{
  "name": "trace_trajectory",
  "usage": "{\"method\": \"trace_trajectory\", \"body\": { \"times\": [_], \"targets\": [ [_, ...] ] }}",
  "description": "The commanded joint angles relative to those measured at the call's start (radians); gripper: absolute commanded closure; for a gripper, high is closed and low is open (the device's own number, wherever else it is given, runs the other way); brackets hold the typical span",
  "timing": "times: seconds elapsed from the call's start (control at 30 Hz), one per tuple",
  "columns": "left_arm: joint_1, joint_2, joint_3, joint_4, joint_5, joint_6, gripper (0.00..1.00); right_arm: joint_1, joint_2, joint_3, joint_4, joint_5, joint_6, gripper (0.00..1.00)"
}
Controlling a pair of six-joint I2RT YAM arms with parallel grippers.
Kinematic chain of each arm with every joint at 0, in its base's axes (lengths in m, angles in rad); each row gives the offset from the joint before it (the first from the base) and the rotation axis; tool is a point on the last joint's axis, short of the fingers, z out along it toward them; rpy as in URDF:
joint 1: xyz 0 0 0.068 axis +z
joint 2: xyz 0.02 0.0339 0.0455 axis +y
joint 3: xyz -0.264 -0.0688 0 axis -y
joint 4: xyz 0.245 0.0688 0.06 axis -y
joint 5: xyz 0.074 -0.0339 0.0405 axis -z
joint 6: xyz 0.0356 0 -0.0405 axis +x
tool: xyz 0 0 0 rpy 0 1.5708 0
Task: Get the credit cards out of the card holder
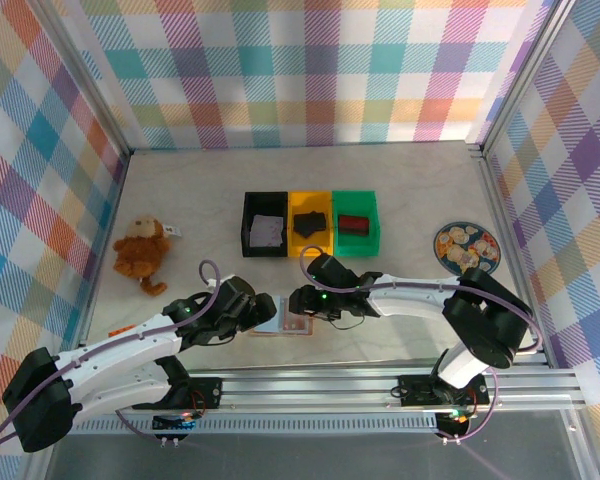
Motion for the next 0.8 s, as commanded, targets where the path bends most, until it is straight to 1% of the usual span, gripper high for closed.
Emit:
{"method": "trace_trajectory", "body": {
  "times": [0.0, 0.1, 0.2, 0.27, 0.43, 0.5, 0.57, 0.63, 0.77],
  "targets": [
    [0.007, -0.013, -0.019, 0.021, 0.007, -0.017, 0.04, 0.003, 0.002, 0.023, 0.008, -0.012, 0.01, 0.45],
    [0.007, -0.016, -0.019, 0.023, 0.009, -0.017, 0.04, 0.003, 0.004, 0.031, 0.006, -0.019, 0.01, 0.45],
    [0.007, -0.019, -0.014, 0.019, 0.01, -0.014, 0.04, 0.003, -0.016, 0.028, -0.022, 0.015, 0.002, 0.45],
    [0.006, -0.025, -0.016, 0.016, 0.008, -0.013, 0.03, 0.003, -0.028, 0.02, -0.007, 0.024, 0.006, 0.45],
    [0.008, -0.034, -0.021, 0.023, 0.004, -0.014, 0.03, 0.003, 0.005, 0.055, 0.019, -0.041, 0.013, 0.44],
    [0.008, -0.036, -0.011, 0.011, 0.004, -0.007, 0.03, 0.003, -0.013, 0.056, -0.031, 0.008, 0.013, 0.44],
    [0.006, -0.044, -0.004, -0.004, -0.001, 0.002, 0.03, 0.003, -0.049, 0.032, -0.046, 0.065, 0.008, 0.43],
    [0.008, -0.058, -0.005, -0.012, -0.009, 0.007, 0.03, 0.003, -0.069, 0.018, -0.056, 0.092, 0.006, 0.42],
    [0.011, -0.06, -0.006, -0.013, -0.012, 0.013, 0.02, 0.003, -0.026, 0.063, -0.108, 0.068, 0.012, 0.42]
  ]
}}
